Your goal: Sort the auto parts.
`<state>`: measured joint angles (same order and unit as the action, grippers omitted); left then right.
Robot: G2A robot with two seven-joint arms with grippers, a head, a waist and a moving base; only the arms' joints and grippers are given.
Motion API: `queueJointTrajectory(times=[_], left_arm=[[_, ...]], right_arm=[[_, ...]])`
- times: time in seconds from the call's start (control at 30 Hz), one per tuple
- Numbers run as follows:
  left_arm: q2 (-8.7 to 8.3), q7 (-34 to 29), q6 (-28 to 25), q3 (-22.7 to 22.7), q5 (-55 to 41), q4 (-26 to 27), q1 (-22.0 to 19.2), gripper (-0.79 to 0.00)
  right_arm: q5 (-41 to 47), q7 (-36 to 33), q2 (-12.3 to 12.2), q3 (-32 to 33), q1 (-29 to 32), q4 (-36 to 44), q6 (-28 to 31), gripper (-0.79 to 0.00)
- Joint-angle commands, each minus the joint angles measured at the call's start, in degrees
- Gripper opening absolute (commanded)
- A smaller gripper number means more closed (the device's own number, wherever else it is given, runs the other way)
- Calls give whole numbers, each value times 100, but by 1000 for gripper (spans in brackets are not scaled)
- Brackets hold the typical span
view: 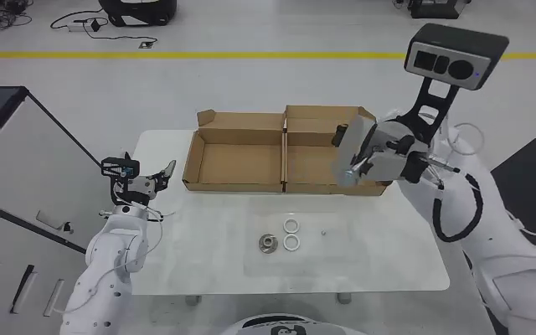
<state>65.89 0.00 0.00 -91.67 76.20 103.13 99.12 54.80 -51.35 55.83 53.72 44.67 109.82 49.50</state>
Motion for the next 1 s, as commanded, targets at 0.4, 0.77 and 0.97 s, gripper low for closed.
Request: queueJointTrajectory(times=[0.4,0.77,0.97], left_arm=[[0,0,0,0,0,0,0,0],[0,0,0,0,0,0,0,0],[0,0,0,0,0,0,0,0]], right_arm=[[594,-186,-68,690,822,226,156,-785],[-133,-1174,-310,2347,1489,-449,-942,-785],[-1413,-2225,-536,3293,1479,-823,-2253,-785]])
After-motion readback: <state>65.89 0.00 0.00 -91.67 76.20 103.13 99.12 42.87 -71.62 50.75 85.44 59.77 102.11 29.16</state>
